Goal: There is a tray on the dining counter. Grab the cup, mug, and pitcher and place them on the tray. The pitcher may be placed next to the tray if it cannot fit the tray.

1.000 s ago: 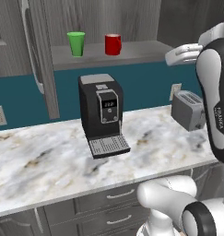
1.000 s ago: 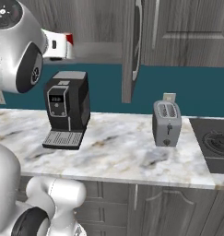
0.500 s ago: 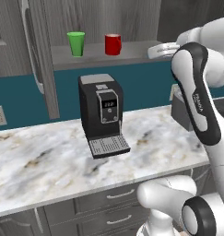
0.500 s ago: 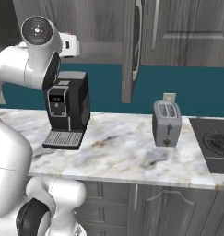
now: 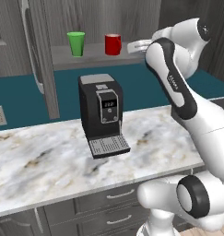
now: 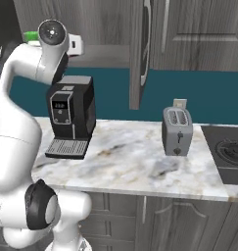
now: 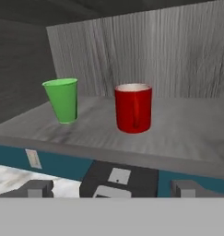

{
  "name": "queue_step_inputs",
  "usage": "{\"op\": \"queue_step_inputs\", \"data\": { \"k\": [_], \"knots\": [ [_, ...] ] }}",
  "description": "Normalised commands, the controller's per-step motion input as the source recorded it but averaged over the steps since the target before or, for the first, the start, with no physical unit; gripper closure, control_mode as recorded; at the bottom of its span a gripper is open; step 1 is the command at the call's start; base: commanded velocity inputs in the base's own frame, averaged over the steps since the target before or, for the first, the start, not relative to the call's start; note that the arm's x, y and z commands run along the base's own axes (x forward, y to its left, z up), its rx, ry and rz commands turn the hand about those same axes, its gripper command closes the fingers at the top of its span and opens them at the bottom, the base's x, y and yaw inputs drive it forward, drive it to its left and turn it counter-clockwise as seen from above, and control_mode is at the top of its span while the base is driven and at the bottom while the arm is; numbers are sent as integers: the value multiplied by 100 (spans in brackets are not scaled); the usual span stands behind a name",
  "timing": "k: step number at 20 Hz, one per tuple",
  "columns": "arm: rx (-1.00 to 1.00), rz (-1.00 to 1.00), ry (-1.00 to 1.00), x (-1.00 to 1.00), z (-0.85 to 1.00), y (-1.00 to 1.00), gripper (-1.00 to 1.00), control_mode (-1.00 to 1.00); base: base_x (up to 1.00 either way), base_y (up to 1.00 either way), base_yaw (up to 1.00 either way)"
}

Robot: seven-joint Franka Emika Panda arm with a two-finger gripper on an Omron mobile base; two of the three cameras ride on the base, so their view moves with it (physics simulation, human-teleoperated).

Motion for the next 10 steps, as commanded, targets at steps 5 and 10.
{"op": "queue_step_inputs", "data": {
  "k": [5,10],
  "knots": [
    [-2,0,10,71,-5,1,-100,-100,0,0,0],
    [0,0,3,71,-7,5,-100,-100,0,0,0]
  ]
}}
